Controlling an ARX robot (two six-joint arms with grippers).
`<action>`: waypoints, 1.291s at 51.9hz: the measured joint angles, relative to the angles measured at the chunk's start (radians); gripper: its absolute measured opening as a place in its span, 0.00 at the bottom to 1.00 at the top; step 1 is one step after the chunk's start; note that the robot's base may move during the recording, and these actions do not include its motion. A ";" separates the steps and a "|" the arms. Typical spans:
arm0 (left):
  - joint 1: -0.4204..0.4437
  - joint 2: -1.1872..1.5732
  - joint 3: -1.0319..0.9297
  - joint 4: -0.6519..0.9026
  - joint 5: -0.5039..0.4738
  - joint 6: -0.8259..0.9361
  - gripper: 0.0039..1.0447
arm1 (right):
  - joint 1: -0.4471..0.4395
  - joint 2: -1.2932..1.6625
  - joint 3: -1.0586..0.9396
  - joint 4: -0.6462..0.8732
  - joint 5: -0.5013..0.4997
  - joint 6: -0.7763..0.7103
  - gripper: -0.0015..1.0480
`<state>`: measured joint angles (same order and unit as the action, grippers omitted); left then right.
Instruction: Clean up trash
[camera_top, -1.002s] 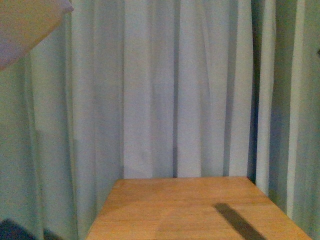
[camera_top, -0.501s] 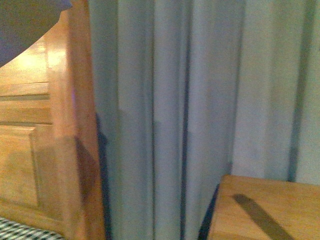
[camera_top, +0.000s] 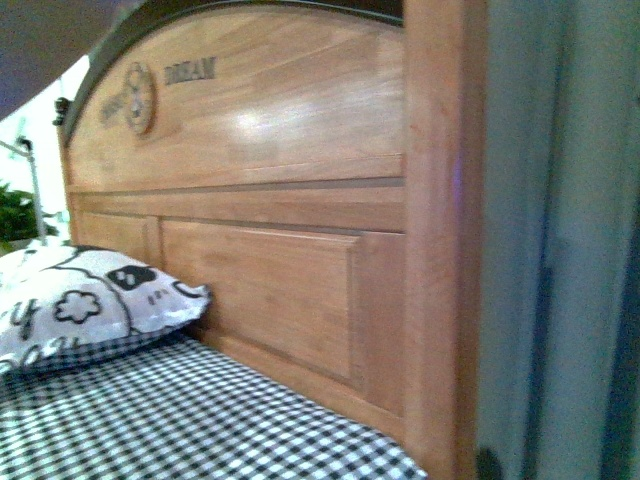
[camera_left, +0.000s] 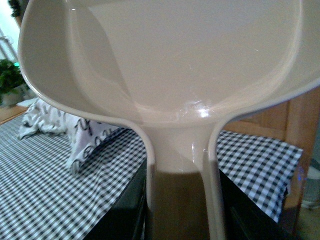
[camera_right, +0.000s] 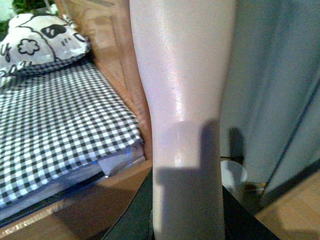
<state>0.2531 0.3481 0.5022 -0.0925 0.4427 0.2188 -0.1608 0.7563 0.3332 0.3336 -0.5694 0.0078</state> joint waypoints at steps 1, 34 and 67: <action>0.000 0.000 0.000 0.000 0.000 0.000 0.26 | 0.000 0.000 0.000 0.000 0.000 0.000 0.17; 0.000 0.002 0.000 0.000 0.001 0.000 0.26 | 0.000 0.000 -0.002 0.000 0.002 0.000 0.17; -0.001 -0.001 0.000 0.001 0.002 -0.003 0.26 | 0.001 0.000 -0.001 0.000 0.002 0.000 0.17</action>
<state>0.2523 0.3470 0.5018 -0.0917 0.4446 0.2157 -0.1600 0.7567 0.3325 0.3340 -0.5674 0.0078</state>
